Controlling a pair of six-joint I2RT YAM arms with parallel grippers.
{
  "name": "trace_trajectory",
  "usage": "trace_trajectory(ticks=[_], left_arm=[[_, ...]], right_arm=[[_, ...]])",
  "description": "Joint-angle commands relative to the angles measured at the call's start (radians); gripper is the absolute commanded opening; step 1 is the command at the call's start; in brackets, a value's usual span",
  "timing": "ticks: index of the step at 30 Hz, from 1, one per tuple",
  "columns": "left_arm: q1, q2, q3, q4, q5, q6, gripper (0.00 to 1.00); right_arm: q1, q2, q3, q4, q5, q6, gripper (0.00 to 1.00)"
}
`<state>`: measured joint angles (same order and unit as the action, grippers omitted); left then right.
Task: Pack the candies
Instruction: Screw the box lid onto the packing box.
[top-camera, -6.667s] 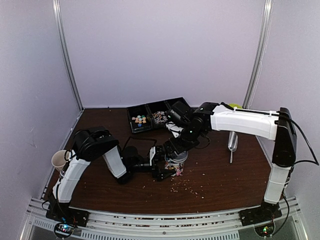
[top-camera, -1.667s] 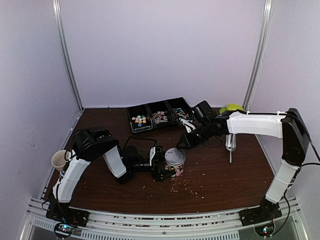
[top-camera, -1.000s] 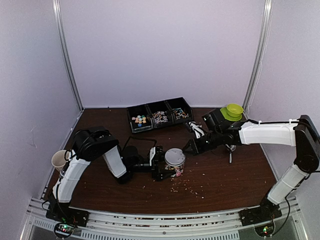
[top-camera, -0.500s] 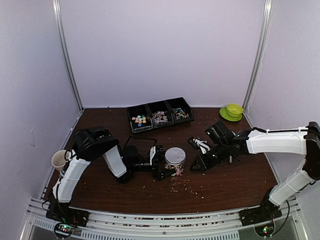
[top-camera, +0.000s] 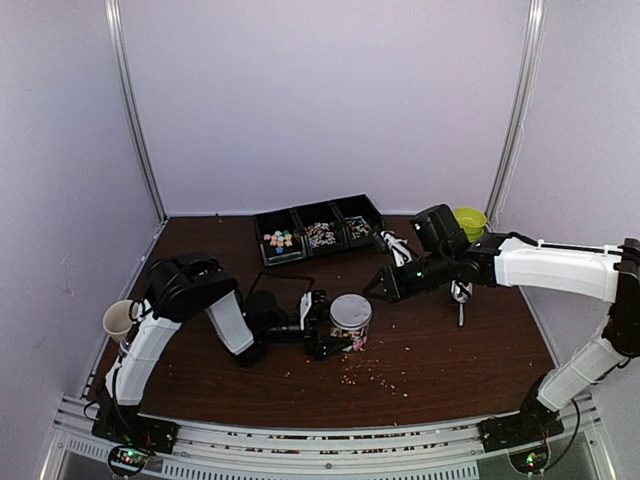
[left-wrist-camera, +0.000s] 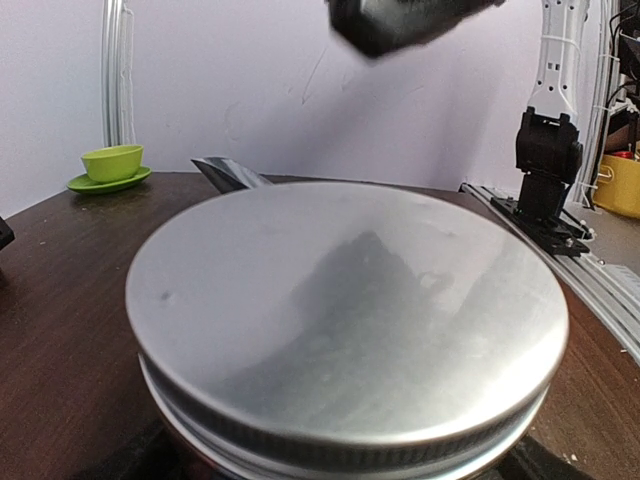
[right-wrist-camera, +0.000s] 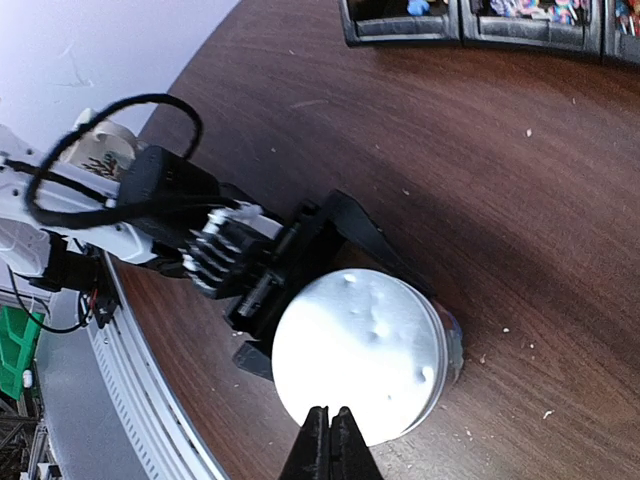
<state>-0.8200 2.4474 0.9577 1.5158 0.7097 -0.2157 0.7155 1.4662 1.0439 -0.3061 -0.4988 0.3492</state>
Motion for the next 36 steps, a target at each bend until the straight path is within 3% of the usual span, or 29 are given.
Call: trace_trajectory(ticks=[1,11,20,28,36], left_arm=[[0.013,0.081,-0.031,-0.119,-0.021,-0.002,0.89],[0.007,0.083,-0.013,-0.137,-0.016,0.000,0.89],[0.004,0.087,-0.004,-0.153,-0.009,0.007,0.89],[0.002,0.088,-0.003,-0.155,-0.014,0.004,0.89],[-0.001,0.087,-0.002,-0.163,-0.018,0.006,0.88]], right_arm=[[-0.027,0.082,-0.100,0.090,-0.003,0.031,0.03],[-0.032,0.055,-0.101,0.088,-0.035,0.012,0.04],[-0.040,0.090,0.103,-0.041,-0.004,-0.083,0.31],[-0.058,0.257,0.216,-0.042,-0.061,-0.098,0.38],[-0.063,0.315,0.233,-0.032,-0.101,-0.102,0.39]])
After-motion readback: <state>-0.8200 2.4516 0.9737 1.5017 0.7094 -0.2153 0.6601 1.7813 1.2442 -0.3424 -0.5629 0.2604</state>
